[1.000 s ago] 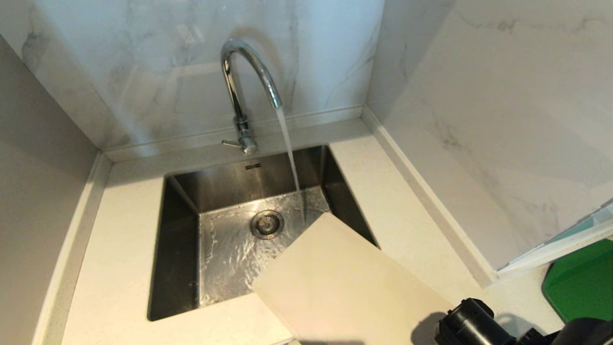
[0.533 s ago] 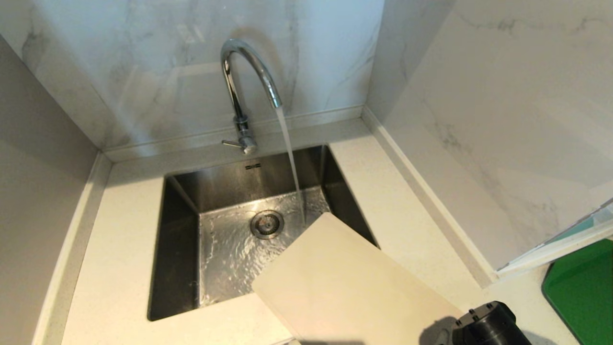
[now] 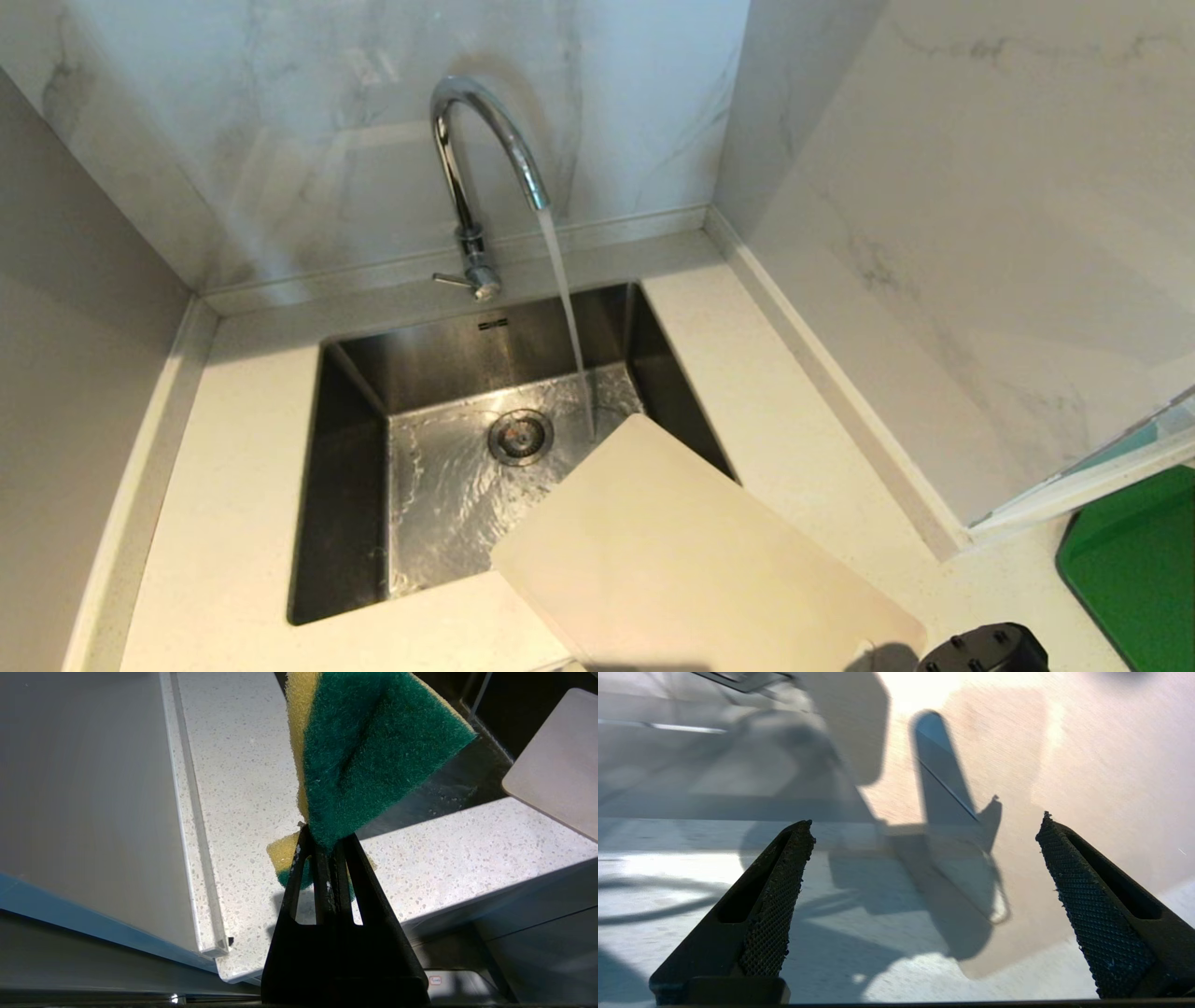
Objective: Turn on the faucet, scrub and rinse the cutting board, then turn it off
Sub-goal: Pick up the cutting board
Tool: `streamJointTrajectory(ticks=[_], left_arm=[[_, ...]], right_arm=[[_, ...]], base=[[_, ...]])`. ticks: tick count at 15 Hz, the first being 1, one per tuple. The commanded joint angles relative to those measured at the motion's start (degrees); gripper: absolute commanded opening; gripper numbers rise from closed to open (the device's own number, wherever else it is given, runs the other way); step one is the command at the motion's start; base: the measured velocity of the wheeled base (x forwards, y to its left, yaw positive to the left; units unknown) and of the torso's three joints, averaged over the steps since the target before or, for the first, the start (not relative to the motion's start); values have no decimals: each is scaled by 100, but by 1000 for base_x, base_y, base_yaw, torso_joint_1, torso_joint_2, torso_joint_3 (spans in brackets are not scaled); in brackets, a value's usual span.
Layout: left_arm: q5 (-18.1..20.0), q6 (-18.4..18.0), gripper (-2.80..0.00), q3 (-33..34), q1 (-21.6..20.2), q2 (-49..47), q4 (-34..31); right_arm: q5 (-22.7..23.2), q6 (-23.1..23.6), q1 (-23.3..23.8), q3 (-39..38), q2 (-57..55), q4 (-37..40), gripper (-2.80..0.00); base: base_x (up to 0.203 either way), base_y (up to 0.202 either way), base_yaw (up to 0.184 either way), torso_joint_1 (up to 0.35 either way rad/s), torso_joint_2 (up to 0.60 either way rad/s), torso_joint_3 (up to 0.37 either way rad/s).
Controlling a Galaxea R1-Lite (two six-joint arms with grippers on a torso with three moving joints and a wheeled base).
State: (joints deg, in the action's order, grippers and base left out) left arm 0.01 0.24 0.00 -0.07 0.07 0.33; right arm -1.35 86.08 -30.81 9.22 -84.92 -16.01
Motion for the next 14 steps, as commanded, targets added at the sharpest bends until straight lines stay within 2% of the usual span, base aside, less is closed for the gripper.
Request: streamJointTrajectory(ticks=[1, 6, 9, 14], left_arm=[[-1, 2, -280, 9, -1, -7, 2], [-1, -7, -280, 9, -1, -7, 2], [-1, -16, -280, 9, -1, -7, 2], [-1, -7, -280, 9, -1, -7, 2]], right_arm=[[153, 57, -38, -7, 19, 248, 0], [142, 360, -93, -292, 3, 458, 0], [112, 365, -92, -438, -132, 458, 0], [-6, 348, -92, -234, -476, 450, 0]], base=[[0, 0, 0, 0, 0, 0], [0, 0, 0, 0, 0, 0], [0, 0, 0, 0, 0, 0], [0, 0, 0, 0, 0, 0]])
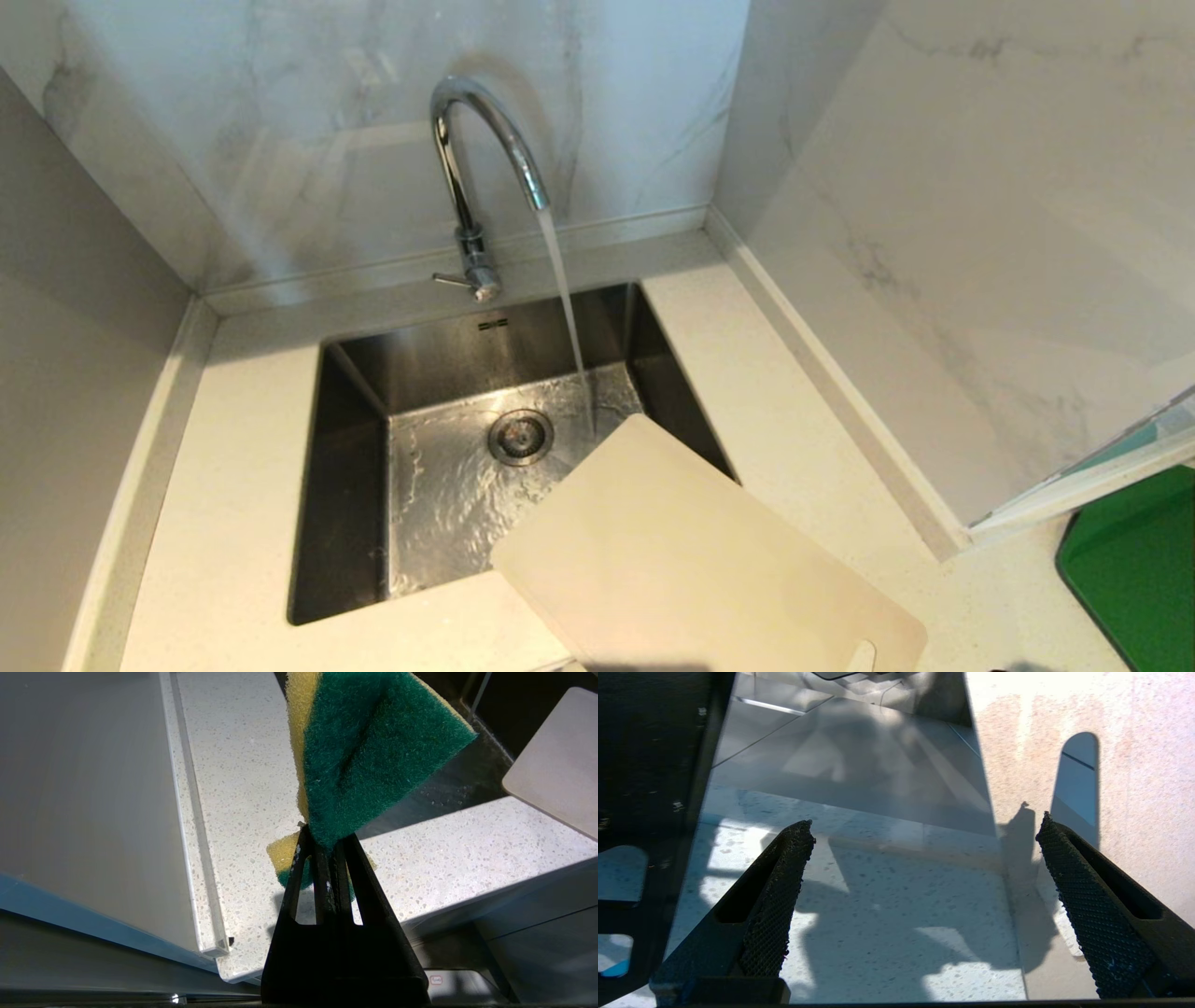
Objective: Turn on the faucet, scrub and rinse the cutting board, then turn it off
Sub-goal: Pick up the cutting board
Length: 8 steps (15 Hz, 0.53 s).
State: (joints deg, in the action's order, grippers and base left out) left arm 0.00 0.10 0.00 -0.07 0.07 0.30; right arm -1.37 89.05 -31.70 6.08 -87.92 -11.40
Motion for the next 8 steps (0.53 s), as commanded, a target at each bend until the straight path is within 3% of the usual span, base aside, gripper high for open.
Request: streamJointTrajectory(ticks=[1, 8], left_arm=[[0, 7, -280, 9, -1, -7, 5], [0, 7, -280, 9, -1, -7, 5]], right_arm=[[-13, 41, 4, 127, -232, -12, 0], [-74, 33, 5, 279, -452, -20, 0]], base=[[0, 0, 0, 0, 0, 0], [0, 0, 0, 0, 0, 0]])
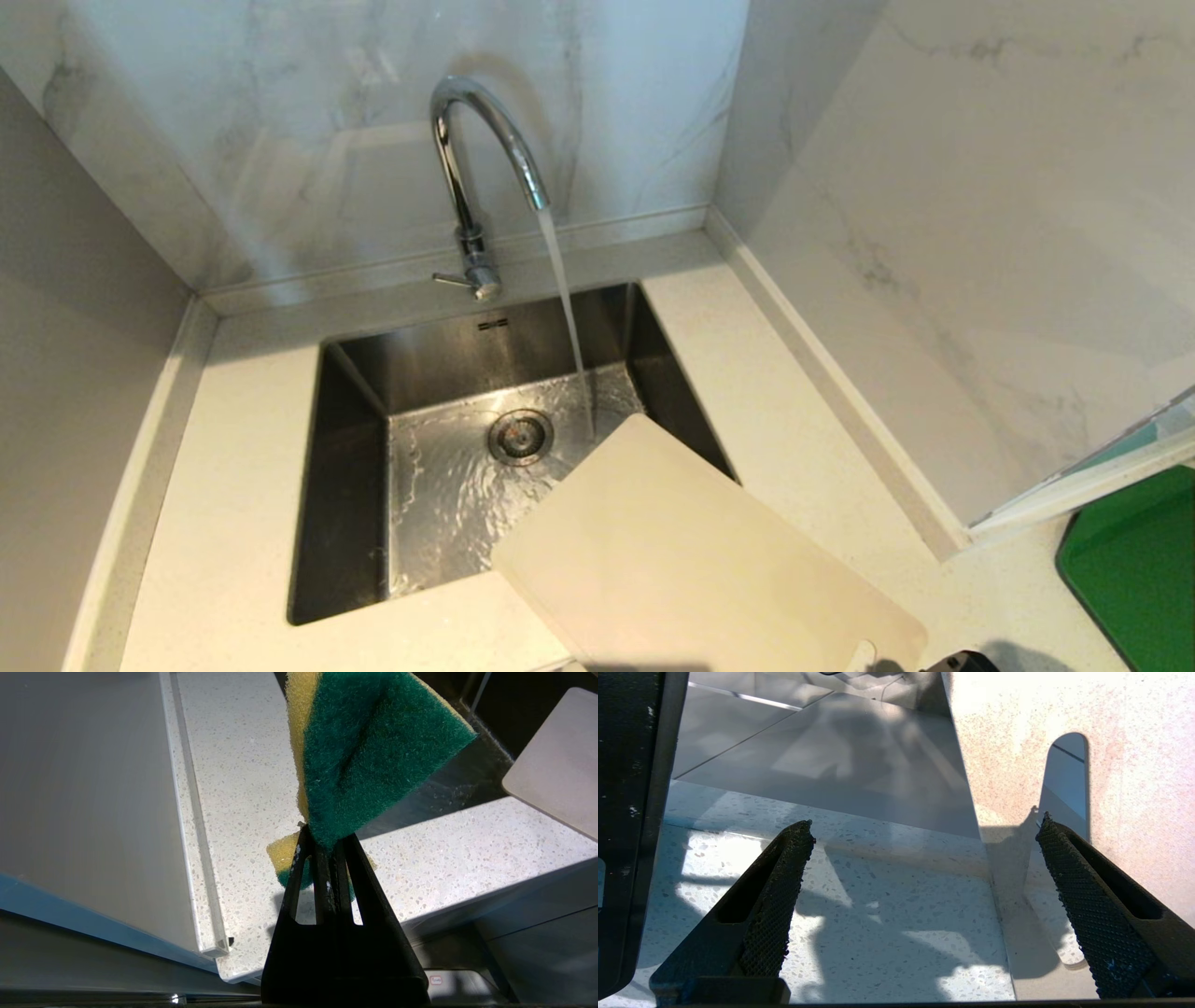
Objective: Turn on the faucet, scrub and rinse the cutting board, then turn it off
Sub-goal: Pick up the cutting board
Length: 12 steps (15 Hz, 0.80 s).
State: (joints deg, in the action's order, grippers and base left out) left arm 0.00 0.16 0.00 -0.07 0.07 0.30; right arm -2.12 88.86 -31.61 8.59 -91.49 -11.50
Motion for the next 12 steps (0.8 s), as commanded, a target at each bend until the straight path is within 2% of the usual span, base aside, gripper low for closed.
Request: streamJointTrajectory(ticks=[1, 12], left_arm=[[0, 2, -280, 9, -1, -7, 5], [0, 2, -280, 9, -1, -7, 5]], right_arm=[[-7, 46, -3, 37, -139, -10, 0], [-87, -78, -12, 169, -629, -10, 0]], base=[[0, 0, 0, 0, 0, 0], [0, 0, 0, 0, 0, 0]])
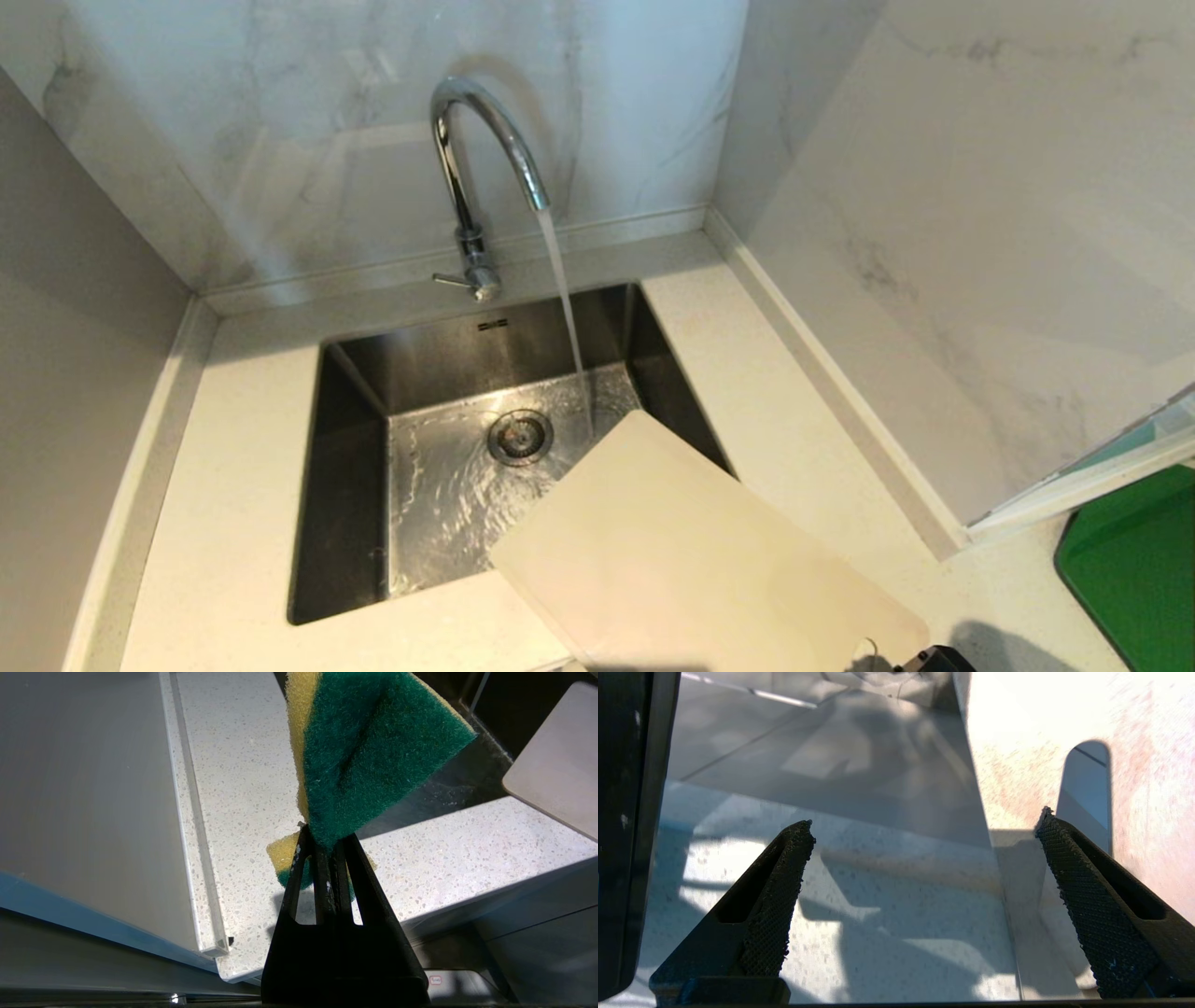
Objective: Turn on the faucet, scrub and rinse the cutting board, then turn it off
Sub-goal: Pick up the cutting board
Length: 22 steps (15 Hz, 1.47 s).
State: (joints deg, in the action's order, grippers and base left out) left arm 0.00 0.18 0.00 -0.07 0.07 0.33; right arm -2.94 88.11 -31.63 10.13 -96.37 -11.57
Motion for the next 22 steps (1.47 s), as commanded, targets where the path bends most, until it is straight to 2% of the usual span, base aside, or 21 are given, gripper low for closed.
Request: streamJointTrajectory(ticks=[1, 4, 15, 22], left_arm=[[0, -1, -280, 9, -1, -7, 2], [0, -9, -280, 9, -1, -7, 2], [0, -9, -280, 9, -1, -7, 2], [0, -9, -280, 1, -1, -7, 2]], right_arm=[[-5, -77, -1, 15, -162, -4, 0], [4, -325, -1, 20, -176, -21, 0], [59, -312, -4, 515, -118, -47, 0], [73, -241, -11, 274, 388, -7, 0]], base=[[0, 0, 0, 0, 0, 0], [0, 0, 0, 0, 0, 0], [0, 0, 0, 0, 0, 0], [0, 0, 0, 0, 0, 0]])
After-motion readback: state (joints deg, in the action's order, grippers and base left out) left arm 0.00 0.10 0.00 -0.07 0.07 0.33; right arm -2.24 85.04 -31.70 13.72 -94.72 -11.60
